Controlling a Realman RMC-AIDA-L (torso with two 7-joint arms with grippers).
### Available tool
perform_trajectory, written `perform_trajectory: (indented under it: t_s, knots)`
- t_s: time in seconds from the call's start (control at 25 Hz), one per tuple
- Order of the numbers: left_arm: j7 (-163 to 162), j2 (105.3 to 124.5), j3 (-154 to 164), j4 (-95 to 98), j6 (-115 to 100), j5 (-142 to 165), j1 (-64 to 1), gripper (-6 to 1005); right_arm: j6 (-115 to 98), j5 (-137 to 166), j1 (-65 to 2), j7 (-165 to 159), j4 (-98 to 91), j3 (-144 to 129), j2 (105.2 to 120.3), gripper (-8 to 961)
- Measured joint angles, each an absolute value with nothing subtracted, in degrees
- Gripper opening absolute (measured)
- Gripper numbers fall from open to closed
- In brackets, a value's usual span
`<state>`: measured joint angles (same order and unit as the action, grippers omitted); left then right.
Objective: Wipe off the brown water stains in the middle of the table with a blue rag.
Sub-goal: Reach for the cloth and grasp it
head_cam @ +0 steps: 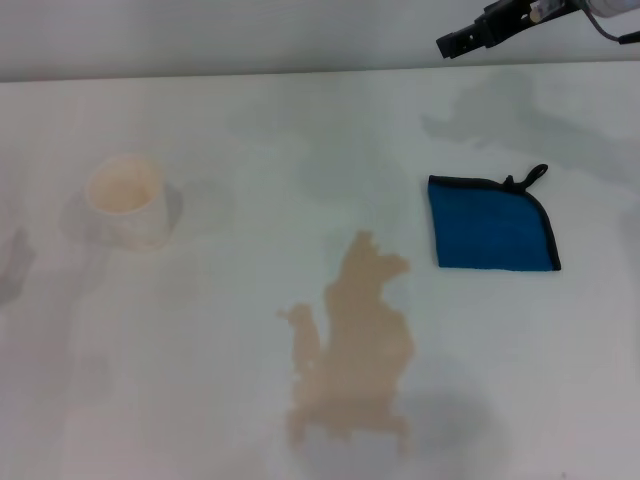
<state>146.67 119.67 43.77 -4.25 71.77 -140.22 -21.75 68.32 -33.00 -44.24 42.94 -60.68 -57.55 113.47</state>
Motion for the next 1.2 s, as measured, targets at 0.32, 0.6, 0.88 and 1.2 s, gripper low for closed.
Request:
perform_trajectory:
  t_s: [0.32,0.6,0.88,1.2]
  knots:
    - [146.66,119.70,43.77,-4.58,71.40,-141.57,-22.36,891,70.15,-23.86,-47.51,39.76,-56.51,-57.77,114.72,849]
    - [146.66,119.71,43.77,-4.57,70.48,-141.85,-22.74,892,74.40,-23.57,-47.70,39.80,-53.44,-58.58,114.87,848]
    - [146.67,119.62,43.77,-4.54,69.37,-141.86,-23.26,892,79.28,-18.83,-47.74,38.12,-53.02,-63.91,115.17,846]
    - [146.69,119.60,43.77,-4.54,69.14,-141.86,-24.09,891,76.25,-16.92,-48.40,32.28,-48.83,-73.20,115.34,844]
